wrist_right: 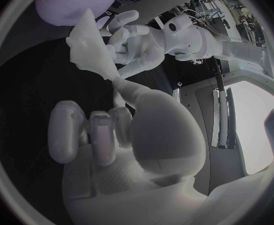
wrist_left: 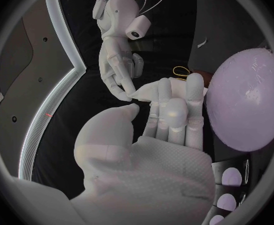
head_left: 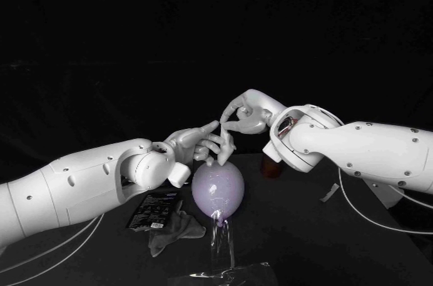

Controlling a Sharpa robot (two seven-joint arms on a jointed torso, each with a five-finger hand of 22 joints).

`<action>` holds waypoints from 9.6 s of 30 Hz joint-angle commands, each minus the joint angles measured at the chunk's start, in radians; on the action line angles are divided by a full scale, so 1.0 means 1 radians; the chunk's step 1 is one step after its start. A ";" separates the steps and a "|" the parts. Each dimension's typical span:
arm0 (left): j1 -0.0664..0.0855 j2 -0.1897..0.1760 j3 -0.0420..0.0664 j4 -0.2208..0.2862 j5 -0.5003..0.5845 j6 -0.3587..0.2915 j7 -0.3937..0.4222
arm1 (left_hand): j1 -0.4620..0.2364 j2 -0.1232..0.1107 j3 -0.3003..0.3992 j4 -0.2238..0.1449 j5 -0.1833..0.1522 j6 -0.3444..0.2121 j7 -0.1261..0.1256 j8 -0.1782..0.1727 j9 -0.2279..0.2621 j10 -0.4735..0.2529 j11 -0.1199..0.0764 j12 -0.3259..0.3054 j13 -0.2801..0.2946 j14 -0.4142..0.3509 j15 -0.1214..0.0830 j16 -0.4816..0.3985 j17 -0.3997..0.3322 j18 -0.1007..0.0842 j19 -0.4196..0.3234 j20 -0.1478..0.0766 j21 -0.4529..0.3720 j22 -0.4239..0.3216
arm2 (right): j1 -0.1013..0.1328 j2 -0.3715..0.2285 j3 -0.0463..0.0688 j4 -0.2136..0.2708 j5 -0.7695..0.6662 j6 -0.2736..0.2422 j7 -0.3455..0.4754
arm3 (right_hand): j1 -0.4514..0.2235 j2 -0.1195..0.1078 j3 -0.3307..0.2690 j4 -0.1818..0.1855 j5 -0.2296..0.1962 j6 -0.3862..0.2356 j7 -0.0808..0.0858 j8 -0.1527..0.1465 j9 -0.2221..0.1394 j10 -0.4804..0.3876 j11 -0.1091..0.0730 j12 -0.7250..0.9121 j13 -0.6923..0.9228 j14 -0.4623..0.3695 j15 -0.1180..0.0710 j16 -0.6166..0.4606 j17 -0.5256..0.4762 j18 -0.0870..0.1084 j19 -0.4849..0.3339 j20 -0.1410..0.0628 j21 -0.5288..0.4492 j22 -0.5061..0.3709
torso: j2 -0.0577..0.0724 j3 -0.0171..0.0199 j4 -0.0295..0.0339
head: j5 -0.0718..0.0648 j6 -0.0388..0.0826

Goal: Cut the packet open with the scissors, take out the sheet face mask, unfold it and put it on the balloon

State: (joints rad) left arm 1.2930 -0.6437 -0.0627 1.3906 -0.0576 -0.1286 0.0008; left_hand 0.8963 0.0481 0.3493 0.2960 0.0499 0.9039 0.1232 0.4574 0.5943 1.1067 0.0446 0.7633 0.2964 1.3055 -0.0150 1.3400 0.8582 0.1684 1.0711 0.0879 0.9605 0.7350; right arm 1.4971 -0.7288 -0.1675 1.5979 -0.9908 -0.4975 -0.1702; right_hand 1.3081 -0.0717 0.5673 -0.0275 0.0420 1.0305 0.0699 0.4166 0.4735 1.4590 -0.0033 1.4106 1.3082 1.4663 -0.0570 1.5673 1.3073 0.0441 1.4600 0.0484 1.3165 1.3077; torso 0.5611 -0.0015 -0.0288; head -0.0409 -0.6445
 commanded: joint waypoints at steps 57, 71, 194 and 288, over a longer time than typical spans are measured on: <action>-0.010 -0.117 -0.020 0.076 -0.122 0.075 -0.073 | 0.299 -0.066 -0.052 -0.039 0.000 -0.042 -0.009 0.037 -0.007 -0.017 -0.005 0.069 0.076 0.075 -0.007 0.075 0.177 -0.021 0.058 -0.005 0.128 0.138 | -0.128 -0.086 -0.016 0.119 -0.060 -0.041 -0.042 | 0.011 0.001 0.012 -0.004 0.007 -0.001 0.005 0.007 0.003 0.029 0.002 0.001 0.149 0.104 -0.007 0.003 0.263 0.008 0.006 -0.003 -0.007 0.193 | -0.001 0.0005 -0.0007 | 0.008 -0.033; -0.023 -0.101 -0.020 0.124 -0.514 -0.274 0.236 | 0.595 -0.213 0.106 -0.231 -0.001 -0.145 0.056 -0.052 -0.083 -0.174 0.056 -0.055 0.011 -0.229 0.045 -0.181 -0.301 0.011 -0.144 0.031 -0.051 -0.061 | -0.150 -0.107 -0.018 0.140 -0.063 -0.053 -0.053 | 0.011 0.001 0.013 -0.004 0.007 -0.001 0.005 0.007 0.004 0.030 0.002 0.001 0.149 0.104 -0.006 0.003 0.263 0.008 0.007 -0.003 -0.006 0.194 | 0.000 0.0011 -0.0011 | 0.010 -0.038; -0.039 -0.029 -0.019 0.071 -0.732 -0.194 0.128 | 0.550 -0.175 0.182 -0.251 -0.001 0.111 -0.020 0.002 -0.212 -0.046 -0.020 0.342 0.344 0.165 -0.016 0.181 0.464 -0.053 0.116 -0.013 0.320 0.355 | -0.177 -0.120 -0.019 0.138 -0.085 -0.106 -0.034 | 0.011 -0.001 0.018 -0.004 0.007 -0.003 0.006 0.013 0.007 0.030 0.003 0.001 0.149 0.104 -0.005 0.003 0.263 0.008 0.007 -0.002 -0.005 0.194 | -0.001 0.0010 -0.0011 | 0.005 -0.065; 0.023 -0.093 0.036 -0.071 -0.125 -0.240 0.165 | 0.519 -0.187 0.264 -0.284 -0.001 0.086 -0.020 0.047 -0.184 -0.030 -0.018 0.358 0.383 0.175 -0.016 0.186 0.488 -0.056 0.122 -0.015 0.339 0.375 | -0.065 -0.073 0.003 -0.111 -0.091 -0.146 -0.006 | 0.011 -0.004 0.024 -0.006 0.007 -0.005 0.006 0.018 0.009 0.031 0.003 0.004 0.152 0.104 -0.005 0.003 0.263 0.007 0.010 -0.002 0.000 0.195 | -0.001 0.0014 -0.0017 | -0.008 -0.007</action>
State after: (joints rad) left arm 1.3136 -0.7399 -0.0283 1.3196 -0.2387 -0.3609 0.1581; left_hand 1.4126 -0.1480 0.6077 0.0125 0.0457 0.9926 0.0986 0.5020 0.3473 1.0713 0.0235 1.1182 0.6802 1.4666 -0.0230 1.5217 1.3080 0.1231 1.1864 0.0753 1.2962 1.1083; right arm 1.4306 -0.8039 -0.1656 1.4889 -1.0741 -0.6366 -0.1870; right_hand 1.3121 -0.0756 0.5848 -0.0348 0.0457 1.0209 0.0758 0.4317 0.4810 1.4589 -0.0032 1.4111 1.3078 1.4663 -0.0569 1.5673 1.3081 0.0438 1.4617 0.0466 1.3145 1.3079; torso 0.5604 0.0003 -0.0297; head -0.0493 -0.6519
